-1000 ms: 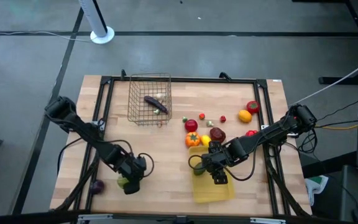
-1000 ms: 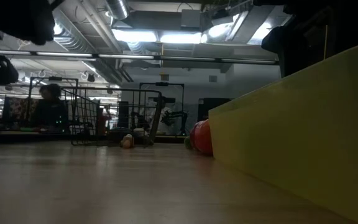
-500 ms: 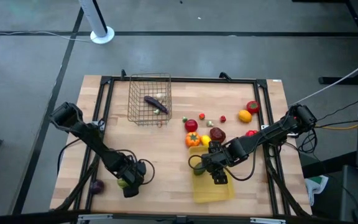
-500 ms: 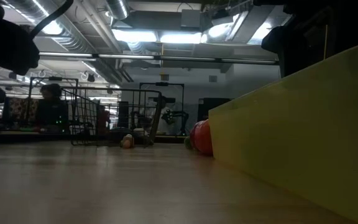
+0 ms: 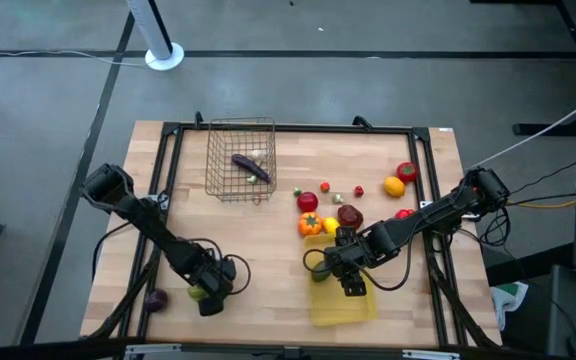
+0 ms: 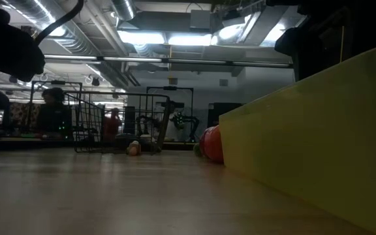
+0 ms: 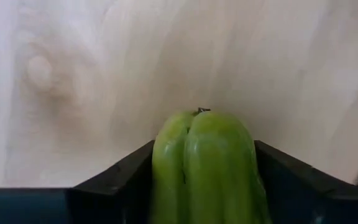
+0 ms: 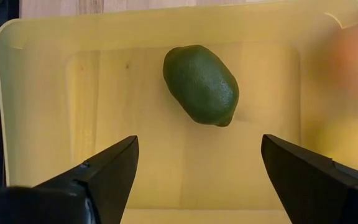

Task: Sort produce into baskets
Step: Put the chayote into the brown wire basket

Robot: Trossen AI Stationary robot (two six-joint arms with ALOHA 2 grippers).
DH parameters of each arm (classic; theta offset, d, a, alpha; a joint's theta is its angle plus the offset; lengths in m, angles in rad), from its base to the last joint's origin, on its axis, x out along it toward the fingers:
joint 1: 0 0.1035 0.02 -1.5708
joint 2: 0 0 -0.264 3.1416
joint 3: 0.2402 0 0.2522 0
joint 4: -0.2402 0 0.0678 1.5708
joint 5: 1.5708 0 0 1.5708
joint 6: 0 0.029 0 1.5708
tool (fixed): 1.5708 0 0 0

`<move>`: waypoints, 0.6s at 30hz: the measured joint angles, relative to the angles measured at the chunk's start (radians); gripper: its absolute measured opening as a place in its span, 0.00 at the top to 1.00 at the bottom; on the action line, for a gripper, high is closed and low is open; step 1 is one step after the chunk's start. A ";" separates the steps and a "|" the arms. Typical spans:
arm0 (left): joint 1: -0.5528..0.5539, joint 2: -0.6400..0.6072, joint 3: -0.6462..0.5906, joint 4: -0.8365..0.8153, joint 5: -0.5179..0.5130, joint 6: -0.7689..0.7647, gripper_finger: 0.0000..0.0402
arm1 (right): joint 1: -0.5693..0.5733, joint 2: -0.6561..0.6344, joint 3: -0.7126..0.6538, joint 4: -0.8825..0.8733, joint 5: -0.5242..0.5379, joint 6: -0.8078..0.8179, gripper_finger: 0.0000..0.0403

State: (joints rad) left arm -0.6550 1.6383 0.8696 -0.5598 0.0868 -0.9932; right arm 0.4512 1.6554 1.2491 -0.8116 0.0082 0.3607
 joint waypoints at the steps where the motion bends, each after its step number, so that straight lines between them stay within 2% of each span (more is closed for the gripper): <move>1: 0.007 -0.011 0.000 0.000 0.003 -0.001 0.44 | 0.000 0.000 0.000 0.000 0.000 0.000 0.17; 4: 0.040 -0.038 0.000 0.018 0.019 0.000 0.47 | 0.000 0.000 0.000 0.000 0.011 0.000 0.17; 9: 0.105 -0.103 0.002 0.041 0.022 -0.001 0.45 | 0.000 0.000 0.000 -0.001 0.052 0.000 0.17; 18: 0.299 -0.254 0.001 0.131 -0.001 0.031 0.44 | 0.000 0.000 0.000 -0.001 0.079 0.000 0.17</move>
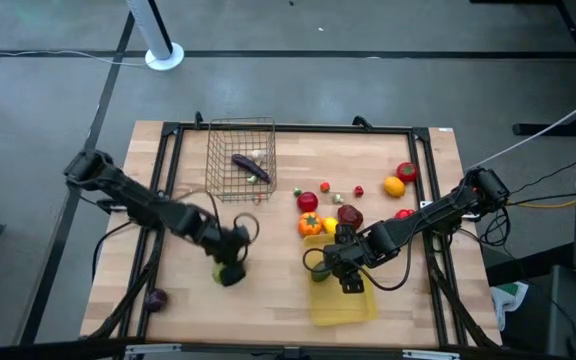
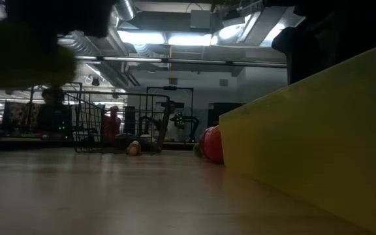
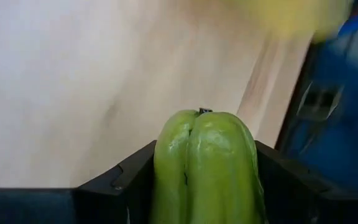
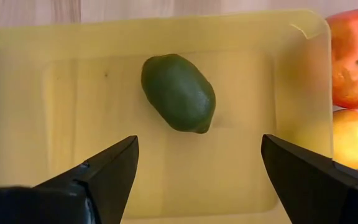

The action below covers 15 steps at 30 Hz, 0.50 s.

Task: Sort produce into baskets
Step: Put the chayote into the brown wire basket

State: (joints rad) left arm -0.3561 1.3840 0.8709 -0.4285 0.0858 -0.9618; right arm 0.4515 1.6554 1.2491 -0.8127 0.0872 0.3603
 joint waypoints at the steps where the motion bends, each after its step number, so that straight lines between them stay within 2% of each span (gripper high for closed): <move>1: 0.026 -0.018 0.000 0.016 -0.013 0.010 0.44 | 0.000 0.000 0.000 0.000 0.001 0.000 0.17; 7: 0.202 -0.116 0.000 0.093 -0.079 0.103 0.44 | 0.000 0.000 0.000 0.000 0.002 0.000 0.17; 15: 0.438 -0.196 0.000 0.184 -0.117 0.310 0.44 | 0.000 0.000 0.000 0.000 0.014 0.000 0.17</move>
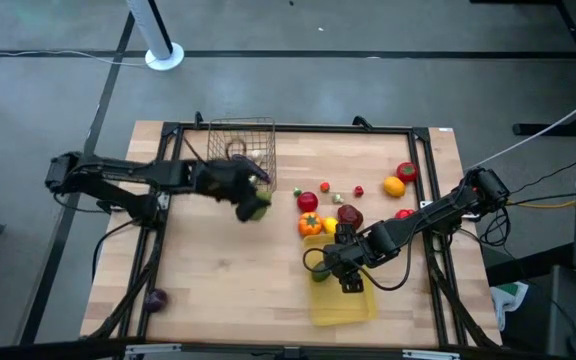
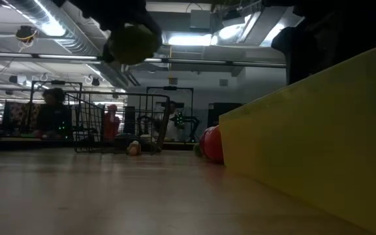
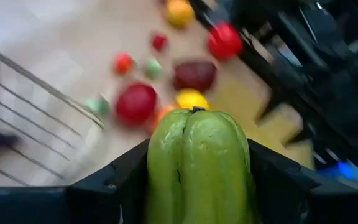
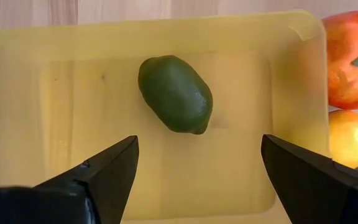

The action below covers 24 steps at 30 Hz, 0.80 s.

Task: Sort produce into baskets
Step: Put the chayote into the brown wire basket

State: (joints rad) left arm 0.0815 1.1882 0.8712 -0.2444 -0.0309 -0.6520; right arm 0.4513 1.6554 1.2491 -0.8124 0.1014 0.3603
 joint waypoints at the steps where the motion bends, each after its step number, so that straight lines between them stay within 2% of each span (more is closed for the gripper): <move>1: 0.029 -0.003 0.001 0.001 -0.009 0.025 0.44 | 0.000 0.000 0.000 0.000 0.005 0.000 0.17; 9: 0.210 0.019 0.001 -0.018 -0.131 0.242 0.44 | 0.000 0.000 0.000 0.000 0.057 0.000 0.17; 12: 0.257 0.035 0.001 -0.020 -0.142 0.301 0.44 | 0.000 0.000 0.000 0.000 0.075 0.000 0.17; 24: 0.320 0.110 0.001 -0.093 -0.141 0.332 0.44 | 0.000 0.000 0.000 0.001 0.080 0.000 0.17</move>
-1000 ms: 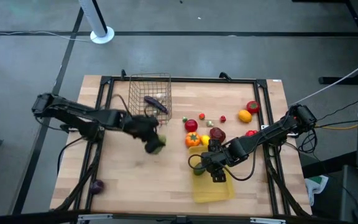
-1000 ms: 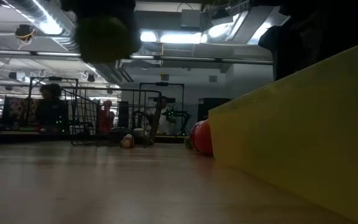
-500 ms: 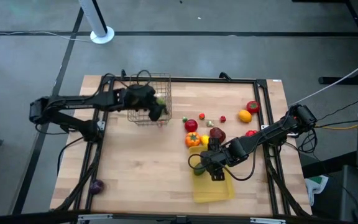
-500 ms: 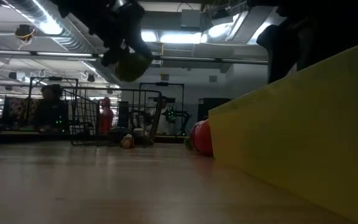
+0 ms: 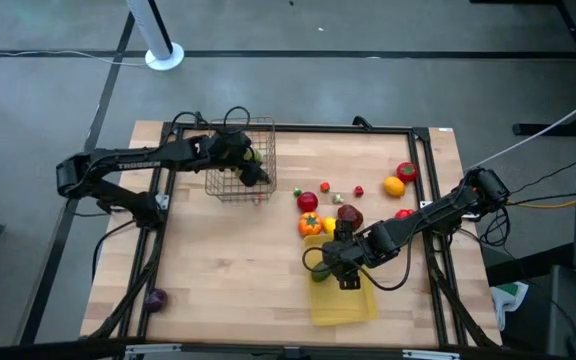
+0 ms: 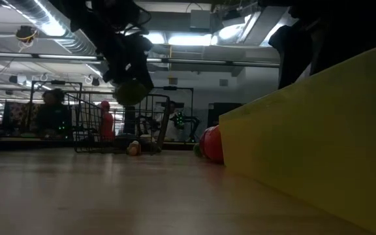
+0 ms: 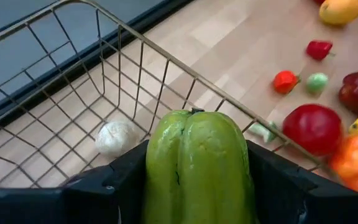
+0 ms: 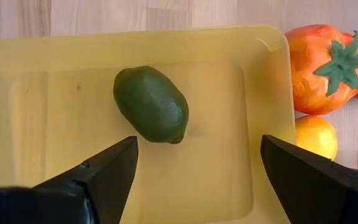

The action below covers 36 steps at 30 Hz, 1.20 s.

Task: Sort produce into baskets
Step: Put the chayote into the brown wire basket, then put the peach into the yellow bin

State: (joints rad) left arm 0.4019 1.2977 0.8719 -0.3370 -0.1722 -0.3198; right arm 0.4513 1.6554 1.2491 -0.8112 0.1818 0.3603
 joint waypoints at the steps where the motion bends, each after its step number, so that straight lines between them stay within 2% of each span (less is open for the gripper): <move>1: 0.000 0.003 0.000 0.003 0.000 0.010 0.44 | 0.000 0.000 0.000 0.000 0.000 0.000 0.17; 7: 0.014 0.005 0.000 -0.004 -0.017 -0.033 0.44 | 0.000 0.000 0.000 0.000 0.000 0.000 0.17; 12: 0.019 0.004 0.000 -0.028 -0.018 0.031 0.43 | 0.000 0.000 0.000 0.000 0.018 0.000 0.17; 18: 0.002 0.004 0.000 -0.027 -0.018 0.115 0.31 | 0.000 0.000 0.000 0.000 0.019 0.000 0.17; 24: -0.011 0.004 0.000 -0.027 -0.018 0.113 0.20 | -0.013 0.000 0.000 -0.001 0.019 0.000 0.17; 30: -0.011 0.004 0.000 -0.014 -0.018 0.061 0.18 | -0.088 -0.002 0.000 -0.058 0.020 -0.030 0.17; 36: -0.012 0.004 0.000 -0.011 -0.018 -0.003 0.18 | -0.210 -0.002 0.000 -0.092 0.021 -0.116 0.17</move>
State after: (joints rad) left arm 0.3902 1.3018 0.8719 -0.3477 -0.1902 -0.3229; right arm 0.2411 1.6531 1.2491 -0.9036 0.2023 0.2442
